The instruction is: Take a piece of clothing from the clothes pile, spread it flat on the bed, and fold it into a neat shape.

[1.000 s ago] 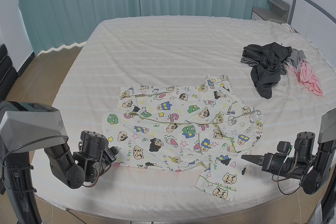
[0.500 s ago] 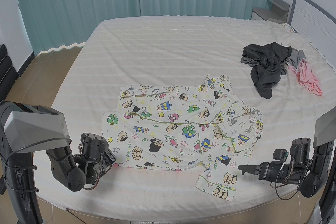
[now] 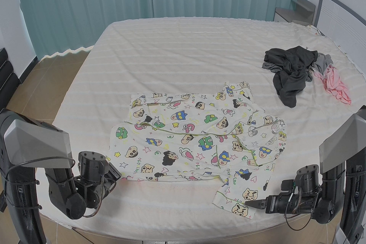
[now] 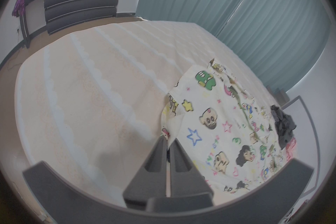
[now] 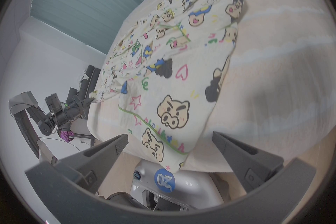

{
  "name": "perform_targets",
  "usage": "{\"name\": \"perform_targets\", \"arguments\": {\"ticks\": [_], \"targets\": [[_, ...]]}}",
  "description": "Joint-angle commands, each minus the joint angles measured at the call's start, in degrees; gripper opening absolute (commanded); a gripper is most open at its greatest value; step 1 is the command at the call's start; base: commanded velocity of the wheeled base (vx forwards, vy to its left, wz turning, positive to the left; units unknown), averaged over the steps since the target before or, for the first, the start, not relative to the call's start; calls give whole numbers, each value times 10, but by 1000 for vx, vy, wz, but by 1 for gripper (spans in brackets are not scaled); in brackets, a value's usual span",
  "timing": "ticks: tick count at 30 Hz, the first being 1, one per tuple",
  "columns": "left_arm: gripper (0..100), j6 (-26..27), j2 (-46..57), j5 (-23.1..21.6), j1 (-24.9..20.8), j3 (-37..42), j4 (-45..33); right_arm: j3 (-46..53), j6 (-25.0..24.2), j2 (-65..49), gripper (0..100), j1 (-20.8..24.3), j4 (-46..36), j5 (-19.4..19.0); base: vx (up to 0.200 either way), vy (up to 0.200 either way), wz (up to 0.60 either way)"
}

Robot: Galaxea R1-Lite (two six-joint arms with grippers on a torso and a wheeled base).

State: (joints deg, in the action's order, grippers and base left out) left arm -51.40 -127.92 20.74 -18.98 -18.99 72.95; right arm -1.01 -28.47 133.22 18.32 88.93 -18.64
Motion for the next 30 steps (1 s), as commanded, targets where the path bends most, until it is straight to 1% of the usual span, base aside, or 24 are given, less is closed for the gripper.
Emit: {"name": "perform_targets", "arguments": {"ticks": [1,3,4,6,9,14,15,25,30], "targets": [[0,-10,-1,-3,-3,46,53,10,-16,23,100,15,9,6,0,0,0],[0,-12,-4,-3,-2,62,88,10,-53,19,100,26,10,5,0,0,0],[0,-12,-8,-3,-2,66,93,10,-57,19,100,31,10,6,0,0,0],[0,-12,-18,-3,-2,70,98,9,-59,20,100,37,10,10,0,0,0],[0,-7,-32,-2,-4,77,134,4,-61,10,100,46,10,26,0,0,0],[0,3,-43,2,-13,84,160,-9,-63,12,100,53,10,26,0,0,0],[0,3,-43,1,-13,85,160,-10,-63,12,0,53,10,26,0,0,0],[0,4,-52,2,-16,86,161,-16,-64,30,0,51,10,27,0,0,0],[0,9,-51,2,-17,89,161,10,-57,13,0,40,11,29,0,0,0]]}}
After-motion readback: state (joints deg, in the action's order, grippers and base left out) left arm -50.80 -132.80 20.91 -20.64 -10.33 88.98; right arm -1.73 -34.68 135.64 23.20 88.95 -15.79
